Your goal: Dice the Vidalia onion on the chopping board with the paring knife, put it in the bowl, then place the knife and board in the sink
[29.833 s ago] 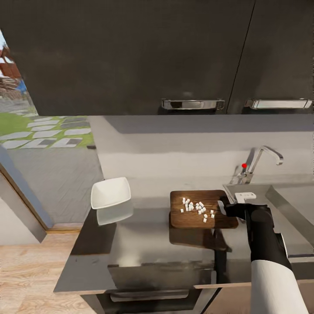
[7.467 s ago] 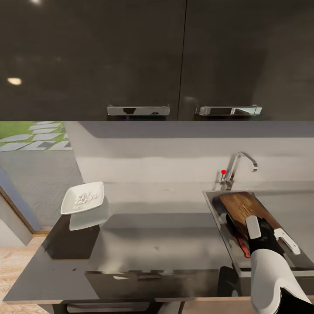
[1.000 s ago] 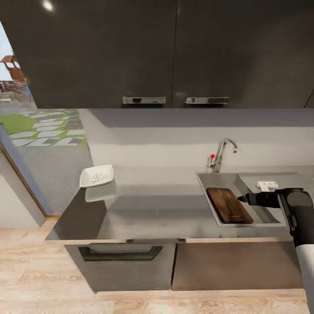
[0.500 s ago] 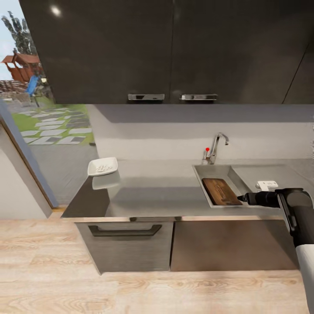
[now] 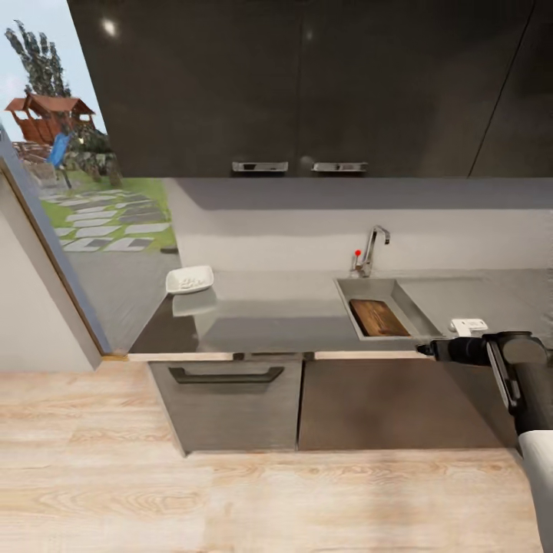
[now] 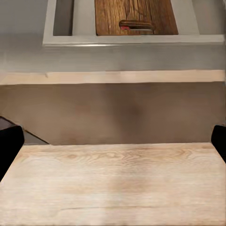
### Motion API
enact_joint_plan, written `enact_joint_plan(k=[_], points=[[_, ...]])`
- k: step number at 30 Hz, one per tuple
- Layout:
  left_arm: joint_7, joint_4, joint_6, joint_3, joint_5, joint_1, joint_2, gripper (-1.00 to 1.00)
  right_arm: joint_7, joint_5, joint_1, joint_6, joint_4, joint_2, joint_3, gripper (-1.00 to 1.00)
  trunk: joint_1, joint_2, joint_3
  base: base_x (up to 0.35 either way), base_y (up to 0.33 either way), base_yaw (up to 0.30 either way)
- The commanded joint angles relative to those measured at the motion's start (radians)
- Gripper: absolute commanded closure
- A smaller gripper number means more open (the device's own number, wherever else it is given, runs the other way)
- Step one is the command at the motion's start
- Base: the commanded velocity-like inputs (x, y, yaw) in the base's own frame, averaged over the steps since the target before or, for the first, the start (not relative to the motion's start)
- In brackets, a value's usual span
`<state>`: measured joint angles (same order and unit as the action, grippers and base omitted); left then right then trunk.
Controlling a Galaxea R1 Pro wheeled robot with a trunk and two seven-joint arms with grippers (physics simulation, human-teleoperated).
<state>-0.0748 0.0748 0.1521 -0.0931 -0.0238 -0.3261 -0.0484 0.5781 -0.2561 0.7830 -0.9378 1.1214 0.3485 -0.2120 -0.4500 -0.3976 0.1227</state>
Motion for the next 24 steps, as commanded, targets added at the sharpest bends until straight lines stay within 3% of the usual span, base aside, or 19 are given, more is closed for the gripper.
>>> enact_joint_plan(k=[1, 6, 8, 11, 16, 20, 22, 23, 24], points=[[-0.004, 0.005, 0.008, -0.008, -0.002, -0.002, -0.001, -1.00, 0.010, -0.011, 0.001, -0.003, 0.000, -0.001, -0.001, -1.00, 0.000, -0.002, 0.002, -0.334, 0.000, 0.000], [-0.005, 0.005, 0.008, -0.008, -0.002, -0.002, -0.001, -1.00, 0.009, -0.011, 0.001, 0.007, -0.046, -0.007, -0.001, -1.00, 0.000, -0.002, 0.002, -0.320, 0.000, 0.000], [-0.005, 0.005, 0.008, -0.008, -0.002, -0.002, -0.001, -1.00, 0.007, -0.013, 0.001, 0.048, -0.101, -0.011, -0.001, -1.00, 0.000, -0.002, 0.002, -0.283, 0.000, 0.000], [-0.005, 0.004, 0.008, -0.008, -0.001, -0.002, 0.000, -1.00, 0.004, -0.015, 0.001, 0.191, -0.230, -0.014, -0.001, -1.00, 0.000, -0.002, 0.002, -0.178, 0.000, 0.000], [-0.011, -0.004, 0.009, -0.009, 0.007, -0.002, 0.003, -1.00, 0.001, -0.017, 0.001, 0.527, -0.540, -0.015, -0.002, -1.00, 0.000, -0.002, 0.002, -0.034, 0.000, 0.000], [-0.011, -0.052, 0.019, -0.008, 0.010, -0.002, 0.004, -1.00, -0.010, -0.018, 0.001, 0.862, -0.864, -0.014, -0.003, -1.00, 0.000, -0.002, 0.002, -0.004, 0.000, 0.000], [-0.012, -0.097, 0.026, -0.007, 0.010, -0.002, 0.004, -1.00, -0.058, -0.018, -0.006, 1.042, -1.012, -0.017, -0.002, -1.00, 0.000, -0.002, 0.002, -0.001, 0.000, 0.000], [-0.012, -0.125, 0.028, -0.007, 0.010, -0.002, 0.006, -1.00, -0.120, -0.017, -0.052, 1.156, -1.057, -0.034, -0.002, -1.00, 0.000, -0.002, 0.002, 0.000, 0.000, 0.000], [-0.012, -0.140, 0.029, -0.006, 0.010, -0.002, 0.006, -1.00, -0.166, -0.017, -0.104, 1.216, -1.074, -0.053, -0.002, -1.00, 0.000, -0.002, 0.002, 0.000, 0.000, 0.000]])
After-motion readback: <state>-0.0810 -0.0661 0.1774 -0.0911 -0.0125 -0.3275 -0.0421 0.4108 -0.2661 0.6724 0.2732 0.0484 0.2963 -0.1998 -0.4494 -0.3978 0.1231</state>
